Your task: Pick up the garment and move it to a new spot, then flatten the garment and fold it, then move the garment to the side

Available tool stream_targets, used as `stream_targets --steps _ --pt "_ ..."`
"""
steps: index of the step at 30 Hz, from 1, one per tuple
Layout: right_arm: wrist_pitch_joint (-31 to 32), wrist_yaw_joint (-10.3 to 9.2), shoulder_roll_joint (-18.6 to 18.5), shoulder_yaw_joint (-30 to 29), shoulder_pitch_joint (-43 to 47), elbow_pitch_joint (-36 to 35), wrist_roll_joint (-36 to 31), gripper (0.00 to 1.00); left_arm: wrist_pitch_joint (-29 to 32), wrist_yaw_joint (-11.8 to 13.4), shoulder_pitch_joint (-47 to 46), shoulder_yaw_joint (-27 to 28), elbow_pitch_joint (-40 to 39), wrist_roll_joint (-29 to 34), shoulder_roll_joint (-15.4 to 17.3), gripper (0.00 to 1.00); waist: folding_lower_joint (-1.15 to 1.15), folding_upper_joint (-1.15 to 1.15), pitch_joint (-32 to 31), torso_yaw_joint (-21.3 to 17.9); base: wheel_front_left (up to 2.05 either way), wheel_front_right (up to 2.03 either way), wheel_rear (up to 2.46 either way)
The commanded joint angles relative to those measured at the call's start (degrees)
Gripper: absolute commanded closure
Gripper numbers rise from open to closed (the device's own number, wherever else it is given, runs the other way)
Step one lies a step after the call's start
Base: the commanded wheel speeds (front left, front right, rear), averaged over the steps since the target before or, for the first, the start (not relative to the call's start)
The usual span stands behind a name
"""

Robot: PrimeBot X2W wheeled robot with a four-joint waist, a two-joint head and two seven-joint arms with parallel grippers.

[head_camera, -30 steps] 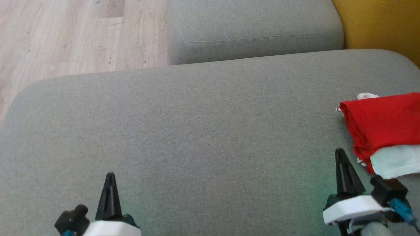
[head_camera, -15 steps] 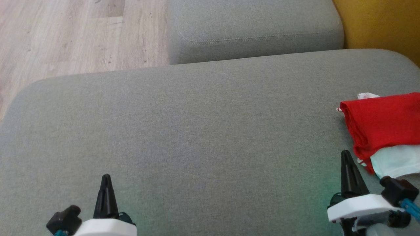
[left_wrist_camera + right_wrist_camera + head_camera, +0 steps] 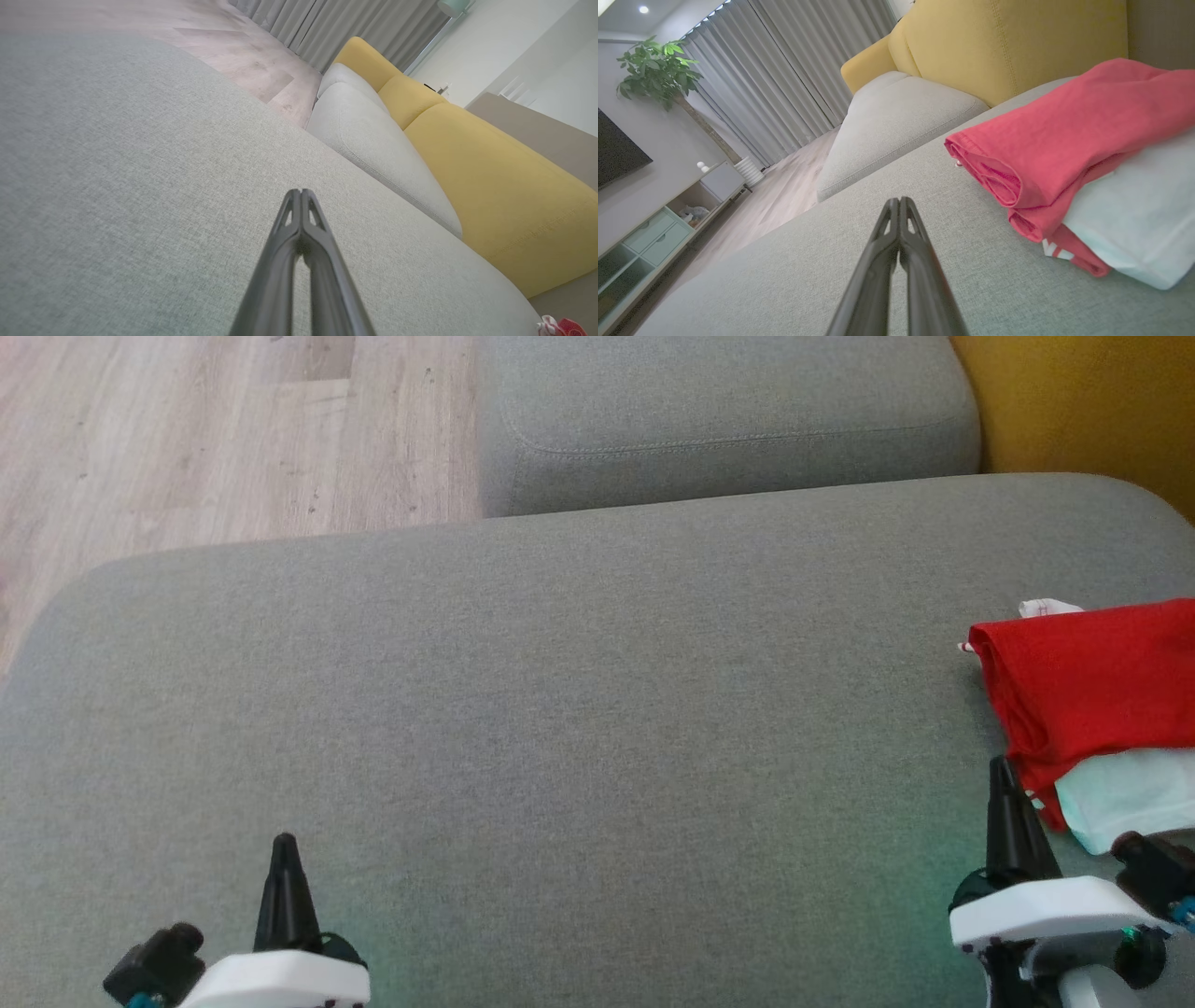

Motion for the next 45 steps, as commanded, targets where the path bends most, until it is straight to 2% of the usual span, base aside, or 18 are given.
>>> stream_targets --steps 1,45 --pt "0.45 -0.01 -0.12 -0.01 -2.83 -2.05 1.7 1.0 0.33 -0.23 -3.15 1.17 -2.21 -1.25 0.06 1.0 0.0 0.0 0.02 0.0 0.0 0.0 0.0" --pt "7.91 -0.03 -0.27 -2.11 -4.72 -2.77 31.6 1.0 7.94 -1.29 -5.35 5.54 -3.92 -25.5 0.14 1.0 0.0 0.0 0.69 0.2 0.0 0.0 0.0"
